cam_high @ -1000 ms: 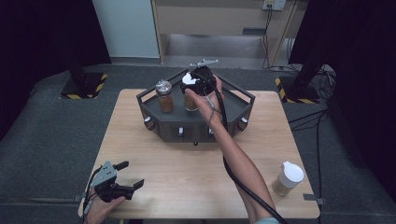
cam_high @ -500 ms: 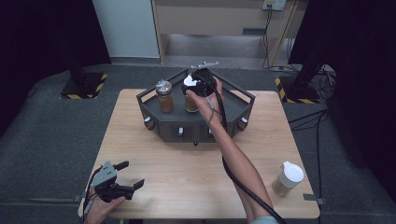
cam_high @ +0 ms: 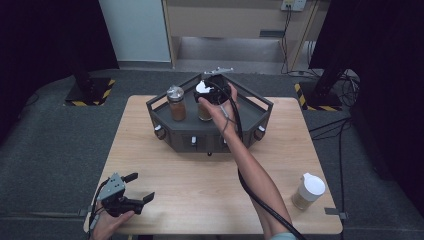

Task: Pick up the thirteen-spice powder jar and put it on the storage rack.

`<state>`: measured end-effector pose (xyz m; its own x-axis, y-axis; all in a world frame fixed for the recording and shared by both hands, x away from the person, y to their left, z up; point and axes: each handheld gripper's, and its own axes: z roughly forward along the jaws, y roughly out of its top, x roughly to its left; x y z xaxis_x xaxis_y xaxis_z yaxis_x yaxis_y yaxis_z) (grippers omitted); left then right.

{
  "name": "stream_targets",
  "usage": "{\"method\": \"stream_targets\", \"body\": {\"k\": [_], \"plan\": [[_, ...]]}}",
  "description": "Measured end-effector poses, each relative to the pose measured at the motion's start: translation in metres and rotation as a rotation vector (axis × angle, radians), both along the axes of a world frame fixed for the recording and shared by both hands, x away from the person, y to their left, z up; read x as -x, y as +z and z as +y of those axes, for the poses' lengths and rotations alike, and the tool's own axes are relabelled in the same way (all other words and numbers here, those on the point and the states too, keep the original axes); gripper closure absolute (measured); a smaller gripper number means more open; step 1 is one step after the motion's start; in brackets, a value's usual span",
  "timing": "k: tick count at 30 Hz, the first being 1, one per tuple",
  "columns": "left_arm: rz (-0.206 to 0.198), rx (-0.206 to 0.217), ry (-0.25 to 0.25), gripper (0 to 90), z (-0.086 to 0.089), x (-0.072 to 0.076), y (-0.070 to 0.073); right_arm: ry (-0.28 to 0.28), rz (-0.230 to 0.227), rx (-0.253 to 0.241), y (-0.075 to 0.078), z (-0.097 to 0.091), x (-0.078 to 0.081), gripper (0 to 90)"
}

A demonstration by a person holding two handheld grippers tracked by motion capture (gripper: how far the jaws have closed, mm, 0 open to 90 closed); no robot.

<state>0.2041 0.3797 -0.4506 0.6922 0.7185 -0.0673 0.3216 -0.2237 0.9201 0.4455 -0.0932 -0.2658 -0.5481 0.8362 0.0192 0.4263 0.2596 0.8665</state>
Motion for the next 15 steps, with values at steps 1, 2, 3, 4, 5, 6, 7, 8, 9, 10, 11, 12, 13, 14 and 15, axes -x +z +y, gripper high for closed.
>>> {"method": "stream_targets", "body": {"k": [1, 2, 3, 4, 5, 6, 7, 8, 9, 10, 11, 12, 13, 14, 15], "plan": [[0.000, 0.000, 0.000, 2.5, 0.000, 0.000, 0.000, -0.003, 0.001, -0.007, -0.001, -0.001, 0.000, 21.7], [0.000, 0.001, 0.000, 2.6, 0.000, 0.000, 0.000, -0.004, 0.001, -0.016, -0.001, -0.002, 0.000, 18.8], [0.000, 0.000, 0.001, 2.6, 0.000, 0.000, 0.000, -0.007, -0.003, -0.021, -0.001, -0.003, 0.001, 16.9], [0.000, 0.001, 0.001, 2.5, 0.000, 0.000, 0.000, -0.005, -0.007, -0.021, -0.001, -0.004, 0.003, 15.8], [-0.001, 0.000, 0.001, 2.6, 0.000, 0.000, 0.000, 0.000, -0.011, -0.023, 0.000, -0.006, 0.004, 14.7], [-0.001, 0.000, 0.001, 2.5, 0.000, 0.000, 0.000, 0.004, -0.023, -0.029, 0.001, -0.009, 0.007, 14.0], [-0.002, -0.001, 0.001, 2.6, 0.000, 0.000, 0.000, 0.005, -0.037, -0.028, 0.002, -0.011, 0.010, 13.3], [-0.001, 0.001, 0.001, 2.6, 0.000, 0.000, 0.000, 0.013, -0.049, -0.030, 0.003, -0.014, 0.013, 13.2], [0.000, 0.000, 0.001, 2.6, 0.000, 0.000, 0.000, 0.019, -0.054, -0.029, 0.005, -0.016, 0.015, 12.4], [0.000, -0.001, 0.001, 2.6, 0.000, 0.000, 0.000, 0.019, -0.058, -0.029, 0.008, -0.018, 0.018, 11.8], [0.000, -0.001, 0.001, 2.6, -0.001, 0.000, 0.000, 0.024, -0.069, -0.034, 0.010, -0.022, 0.022, 11.8], [-0.001, -0.002, 0.001, 2.6, -0.001, 0.000, 0.000, 0.030, -0.072, -0.038, 0.013, -0.025, 0.025, 11.8], [-0.001, -0.004, 0.001, 2.6, -0.001, 0.000, 0.001, 0.037, -0.072, -0.042, 0.015, -0.029, 0.028, 11.8], [-0.001, -0.004, 0.000, 2.5, -0.001, 0.000, 0.001, 0.041, -0.079, -0.045, 0.017, -0.032, 0.032, 11.8], [-0.002, -0.003, 0.001, 2.5, 0.000, 0.001, 0.001, 0.046, -0.088, -0.045, 0.018, -0.035, 0.035, 11.8]]}}
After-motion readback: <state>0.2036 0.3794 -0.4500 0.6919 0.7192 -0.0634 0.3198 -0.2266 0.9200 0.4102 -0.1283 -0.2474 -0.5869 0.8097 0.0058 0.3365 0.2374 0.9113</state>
